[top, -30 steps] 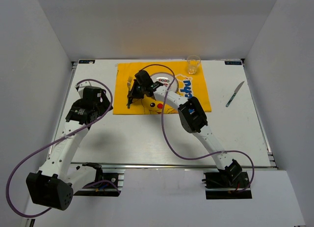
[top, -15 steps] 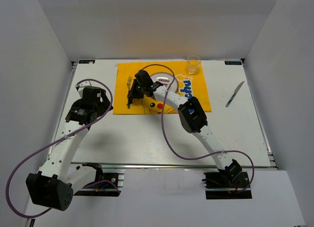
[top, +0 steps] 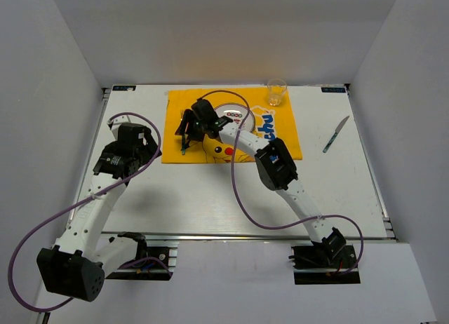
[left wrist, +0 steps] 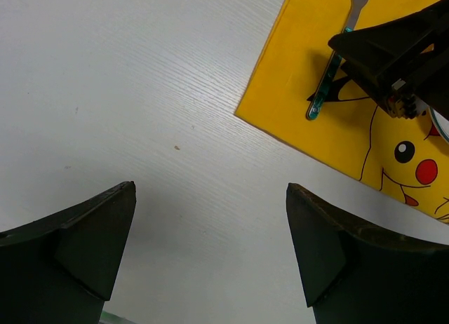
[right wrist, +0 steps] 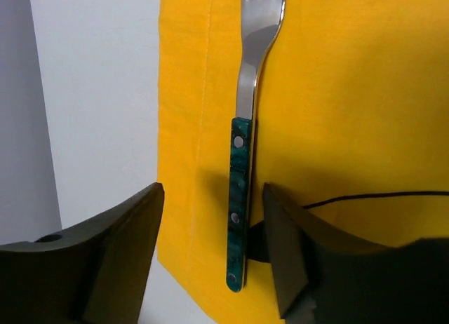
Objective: Set the dinner table for one person
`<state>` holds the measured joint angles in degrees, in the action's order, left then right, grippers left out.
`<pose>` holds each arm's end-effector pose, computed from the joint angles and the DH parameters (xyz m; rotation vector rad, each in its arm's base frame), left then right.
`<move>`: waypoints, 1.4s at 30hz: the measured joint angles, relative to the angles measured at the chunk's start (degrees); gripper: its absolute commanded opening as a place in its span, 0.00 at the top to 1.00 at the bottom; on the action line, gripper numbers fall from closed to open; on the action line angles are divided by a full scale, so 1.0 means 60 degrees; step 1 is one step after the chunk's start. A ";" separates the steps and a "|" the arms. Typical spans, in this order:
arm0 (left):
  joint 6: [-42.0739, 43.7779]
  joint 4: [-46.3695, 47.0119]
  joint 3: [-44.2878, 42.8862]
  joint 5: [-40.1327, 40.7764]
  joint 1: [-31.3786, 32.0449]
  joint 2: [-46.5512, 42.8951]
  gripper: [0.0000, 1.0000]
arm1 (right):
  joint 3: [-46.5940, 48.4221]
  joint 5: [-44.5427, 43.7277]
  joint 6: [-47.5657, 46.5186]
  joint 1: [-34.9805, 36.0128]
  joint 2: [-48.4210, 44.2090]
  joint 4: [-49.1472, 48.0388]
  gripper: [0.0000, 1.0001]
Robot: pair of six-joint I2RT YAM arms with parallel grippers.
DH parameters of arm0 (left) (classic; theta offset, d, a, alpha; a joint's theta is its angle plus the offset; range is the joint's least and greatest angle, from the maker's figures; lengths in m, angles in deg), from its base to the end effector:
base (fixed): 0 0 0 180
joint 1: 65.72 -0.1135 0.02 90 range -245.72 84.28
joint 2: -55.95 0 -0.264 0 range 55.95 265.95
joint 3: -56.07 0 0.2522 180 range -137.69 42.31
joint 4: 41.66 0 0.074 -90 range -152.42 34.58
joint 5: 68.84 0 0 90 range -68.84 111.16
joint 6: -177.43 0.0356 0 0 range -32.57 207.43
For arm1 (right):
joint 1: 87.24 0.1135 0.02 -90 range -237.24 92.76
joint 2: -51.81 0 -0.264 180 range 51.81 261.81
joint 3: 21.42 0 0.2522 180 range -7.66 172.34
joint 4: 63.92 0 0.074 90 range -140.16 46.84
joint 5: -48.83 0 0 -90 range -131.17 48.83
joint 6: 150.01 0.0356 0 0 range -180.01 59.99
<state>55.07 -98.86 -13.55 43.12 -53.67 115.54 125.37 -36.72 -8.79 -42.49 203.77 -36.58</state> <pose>0.2057 -0.0303 0.3066 -0.5811 2.2459 0.0727 0.4217 0.4219 0.1560 0.0819 2.3289 1.0101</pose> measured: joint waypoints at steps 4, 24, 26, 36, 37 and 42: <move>-0.0015 -0.0011 0.0000 0.0084 0.0000 -0.0029 0.02 | -0.0455 -0.0080 -0.0051 0.0007 -0.0612 0.0051 0.11; -0.0750 -0.0616 -0.0004 0.1410 0.0000 -0.0106 0.02 | -0.8703 -0.3687 -0.2565 -0.5329 -0.9901 0.2339 0.11; -0.0761 -0.0634 -0.0004 0.1421 0.0000 -0.0087 0.02 | -0.8910 -0.3756 -0.2809 -0.6459 -0.9865 0.2645 0.11; -0.0710 -0.0619 -0.0004 0.1370 0.0000 -0.0044 0.02 | -0.8353 -0.2925 -0.3508 -0.8899 -0.8397 0.3191 0.17; -0.0685 -0.0616 -0.0004 0.1359 0.0000 -0.0018 0.02 | -0.8215 -0.2856 -0.3574 -0.8903 -0.8062 0.3198 0.17; -0.0594 -0.0572 -0.0004 0.1202 0.0000 0.0033 0.02 | -0.7705 -0.2499 -0.3803 -0.8896 -0.6659 0.3271 0.20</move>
<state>51.51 -102.29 -13.57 50.33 -53.67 115.74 79.15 -51.71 -31.61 -95.86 163.82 -16.95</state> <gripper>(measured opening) 0.976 0.811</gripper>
